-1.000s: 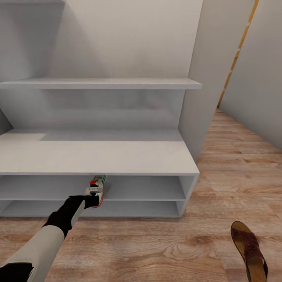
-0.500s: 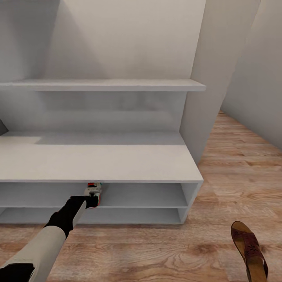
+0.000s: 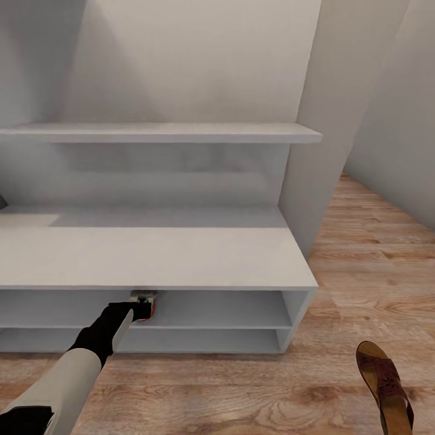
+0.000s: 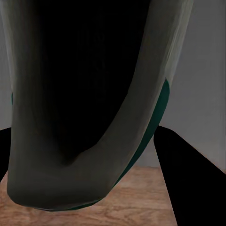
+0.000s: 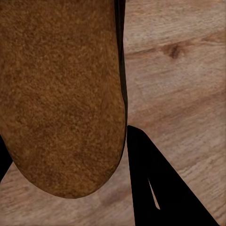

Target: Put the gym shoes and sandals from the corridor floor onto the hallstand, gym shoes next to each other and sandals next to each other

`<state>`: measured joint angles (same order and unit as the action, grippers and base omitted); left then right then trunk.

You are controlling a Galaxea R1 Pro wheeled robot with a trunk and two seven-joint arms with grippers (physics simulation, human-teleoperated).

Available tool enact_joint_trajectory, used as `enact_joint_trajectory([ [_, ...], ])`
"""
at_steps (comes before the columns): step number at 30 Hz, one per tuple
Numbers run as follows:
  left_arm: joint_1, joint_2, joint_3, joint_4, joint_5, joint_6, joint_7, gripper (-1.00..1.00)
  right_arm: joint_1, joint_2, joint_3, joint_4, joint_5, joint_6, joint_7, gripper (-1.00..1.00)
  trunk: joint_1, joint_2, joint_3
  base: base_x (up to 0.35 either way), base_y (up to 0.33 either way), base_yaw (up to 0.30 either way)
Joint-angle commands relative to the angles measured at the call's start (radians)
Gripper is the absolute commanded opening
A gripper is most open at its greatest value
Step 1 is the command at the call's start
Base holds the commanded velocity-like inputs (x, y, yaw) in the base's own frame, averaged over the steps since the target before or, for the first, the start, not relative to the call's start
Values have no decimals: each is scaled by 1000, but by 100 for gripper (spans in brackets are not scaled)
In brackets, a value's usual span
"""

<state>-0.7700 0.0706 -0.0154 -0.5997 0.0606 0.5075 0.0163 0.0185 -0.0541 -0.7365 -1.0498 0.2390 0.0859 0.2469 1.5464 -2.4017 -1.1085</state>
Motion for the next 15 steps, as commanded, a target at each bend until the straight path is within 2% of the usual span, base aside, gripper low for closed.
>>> enact_joint_trajectory([
  [1,0,0,-1,-2,6,5,1,-100,0,0,-2,-3,5,6,5,-100,0,0,-1,7,0,0],
  [14,3,1,-3,-2,7,0,-3,-100,0,0,-1,-3,5,6,5,-100,0,0,-1,49,0,0],
  [15,4,1,-3,-2,6,0,-3,100,0,0,-1,-3,5,6,5,-100,0,0,-1,4,0,0],
])
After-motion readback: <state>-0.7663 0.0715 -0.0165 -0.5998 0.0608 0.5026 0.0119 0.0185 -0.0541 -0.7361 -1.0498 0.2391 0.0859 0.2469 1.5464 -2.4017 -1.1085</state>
